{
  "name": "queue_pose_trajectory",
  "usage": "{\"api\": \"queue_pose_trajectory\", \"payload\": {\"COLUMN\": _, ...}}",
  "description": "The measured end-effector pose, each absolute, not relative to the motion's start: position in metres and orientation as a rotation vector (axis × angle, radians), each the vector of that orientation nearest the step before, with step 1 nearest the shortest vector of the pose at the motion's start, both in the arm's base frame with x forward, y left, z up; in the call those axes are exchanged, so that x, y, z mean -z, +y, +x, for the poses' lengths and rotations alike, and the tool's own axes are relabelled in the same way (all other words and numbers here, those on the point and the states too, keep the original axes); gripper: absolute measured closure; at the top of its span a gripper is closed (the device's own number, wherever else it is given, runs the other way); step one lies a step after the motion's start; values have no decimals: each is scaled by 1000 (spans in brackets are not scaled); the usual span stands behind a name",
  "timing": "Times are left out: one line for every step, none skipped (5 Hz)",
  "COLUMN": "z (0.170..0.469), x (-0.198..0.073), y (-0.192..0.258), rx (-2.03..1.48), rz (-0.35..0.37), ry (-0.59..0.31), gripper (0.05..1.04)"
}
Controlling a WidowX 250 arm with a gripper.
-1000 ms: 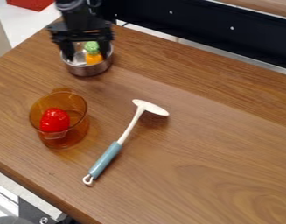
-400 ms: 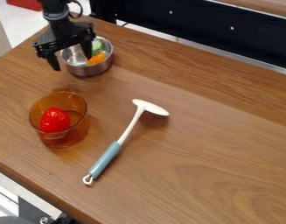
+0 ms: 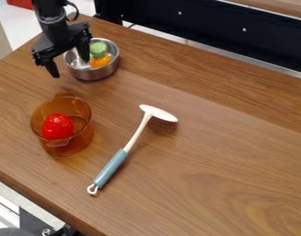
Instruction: Move the silver pot to the upper right of the ladle
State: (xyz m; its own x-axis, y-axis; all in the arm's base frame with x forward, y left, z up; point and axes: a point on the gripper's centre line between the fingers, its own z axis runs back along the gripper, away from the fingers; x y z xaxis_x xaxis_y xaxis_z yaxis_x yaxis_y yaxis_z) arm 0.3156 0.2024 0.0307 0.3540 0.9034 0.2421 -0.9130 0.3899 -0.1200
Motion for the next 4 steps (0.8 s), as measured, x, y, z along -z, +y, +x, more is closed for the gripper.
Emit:
{"api": "queue_pose_trajectory", "payload": {"z": 313, "x": -19, "y": 204, "rx": -1227, "rz": 51, "ry": -236, "gripper": 83}}
{"api": "queue_pose_trajectory", "payload": {"z": 316, "x": -12, "y": 203, "rx": -1241, "rz": 82, "ry": -199, "gripper": 130}}
{"api": "queue_pose_trajectory", "payload": {"z": 318, "x": -8, "y": 201, "rx": -1205, "rz": 69, "ry": -221, "gripper": 385}}
{"api": "queue_pose_trajectory", "payload": {"z": 320, "x": -8, "y": 198, "rx": -1185, "rz": 47, "ry": -220, "gripper": 661}}
